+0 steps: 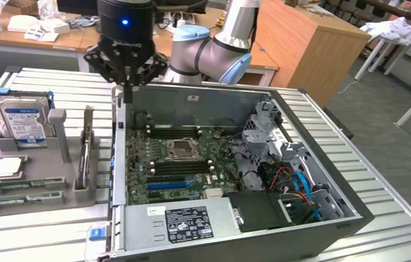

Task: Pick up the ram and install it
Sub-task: 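Reach for the ram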

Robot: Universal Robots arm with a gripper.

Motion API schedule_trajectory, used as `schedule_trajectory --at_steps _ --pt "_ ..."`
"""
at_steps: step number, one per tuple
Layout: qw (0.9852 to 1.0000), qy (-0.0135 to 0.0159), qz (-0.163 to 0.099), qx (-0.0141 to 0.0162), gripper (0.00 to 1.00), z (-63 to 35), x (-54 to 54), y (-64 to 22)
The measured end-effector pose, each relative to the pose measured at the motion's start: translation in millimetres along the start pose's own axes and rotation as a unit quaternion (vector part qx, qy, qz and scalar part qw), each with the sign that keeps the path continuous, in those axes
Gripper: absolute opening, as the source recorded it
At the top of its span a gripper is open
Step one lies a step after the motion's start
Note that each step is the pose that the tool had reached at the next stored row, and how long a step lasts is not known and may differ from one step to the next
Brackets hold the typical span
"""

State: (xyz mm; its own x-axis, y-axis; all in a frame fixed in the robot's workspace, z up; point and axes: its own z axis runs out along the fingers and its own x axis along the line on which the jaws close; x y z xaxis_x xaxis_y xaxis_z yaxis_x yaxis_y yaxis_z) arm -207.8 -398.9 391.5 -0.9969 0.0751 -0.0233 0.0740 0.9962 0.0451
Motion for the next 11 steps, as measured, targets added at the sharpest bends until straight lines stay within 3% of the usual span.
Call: schedule_trajectory --at_steps 11 --pt "1.0000 0.0000 0.000 0.0000 0.11 0.5 37.8 -2.8"
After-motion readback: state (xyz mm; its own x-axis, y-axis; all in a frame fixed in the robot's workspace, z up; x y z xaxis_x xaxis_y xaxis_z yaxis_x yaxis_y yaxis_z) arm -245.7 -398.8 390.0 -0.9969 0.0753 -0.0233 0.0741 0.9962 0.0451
